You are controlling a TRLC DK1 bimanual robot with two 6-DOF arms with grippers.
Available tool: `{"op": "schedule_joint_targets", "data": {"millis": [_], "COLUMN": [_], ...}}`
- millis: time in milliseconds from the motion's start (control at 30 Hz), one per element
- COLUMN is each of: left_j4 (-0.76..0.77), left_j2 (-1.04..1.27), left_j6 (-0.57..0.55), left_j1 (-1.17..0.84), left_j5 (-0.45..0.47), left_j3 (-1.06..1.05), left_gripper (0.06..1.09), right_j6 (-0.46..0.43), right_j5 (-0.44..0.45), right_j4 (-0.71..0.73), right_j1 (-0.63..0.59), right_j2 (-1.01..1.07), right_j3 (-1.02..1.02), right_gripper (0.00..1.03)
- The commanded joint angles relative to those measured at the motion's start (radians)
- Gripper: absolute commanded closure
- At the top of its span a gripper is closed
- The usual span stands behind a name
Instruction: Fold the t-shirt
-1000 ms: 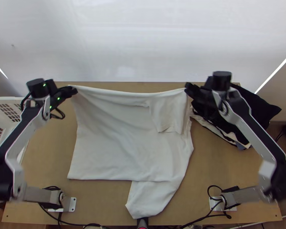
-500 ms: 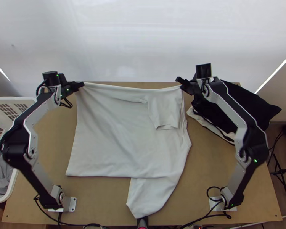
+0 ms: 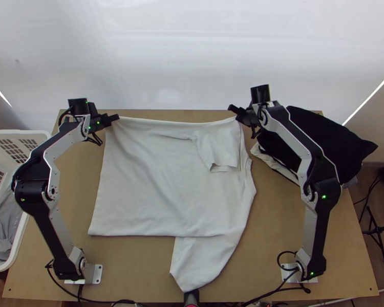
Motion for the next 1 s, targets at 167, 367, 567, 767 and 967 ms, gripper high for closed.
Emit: {"op": "schedule_joint_targets", "data": {"millis": [167, 367, 567, 767, 967], "left_j4": [-0.142, -0.182, -0.205, -0.213, -0.214], "left_j2": [-0.112, -0.159, -0.184, -0.213, -0.236], "left_j6": [0.049, 0.133, 0.150, 0.170, 0.176], "left_j1": [-0.006, 0.005, 0.006, 0.006, 0.006], "left_j5": [0.033, 0.056, 0.061, 0.062, 0.065], "left_j3": [-0.018, -0.061, -0.081, -0.113, -0.165], "left_gripper": [1.05, 1.05, 1.05, 1.05, 1.05], "right_j6": [-0.014, -0.057, -0.074, -0.073, -0.067], "right_j5": [0.019, 0.028, 0.030, 0.030, 0.028], "right_j4": [-0.062, -0.079, -0.085, -0.088, -0.088], "right_j1": [0.020, 0.018, 0.018, 0.025, 0.043], "right_j2": [-0.086, -0.178, -0.242, -0.287, -0.299], "right_j3": [-0.014, -0.093, -0.154, -0.217, -0.286], "right_gripper": [1.00, 1.00, 1.00, 1.00, 1.00]}}
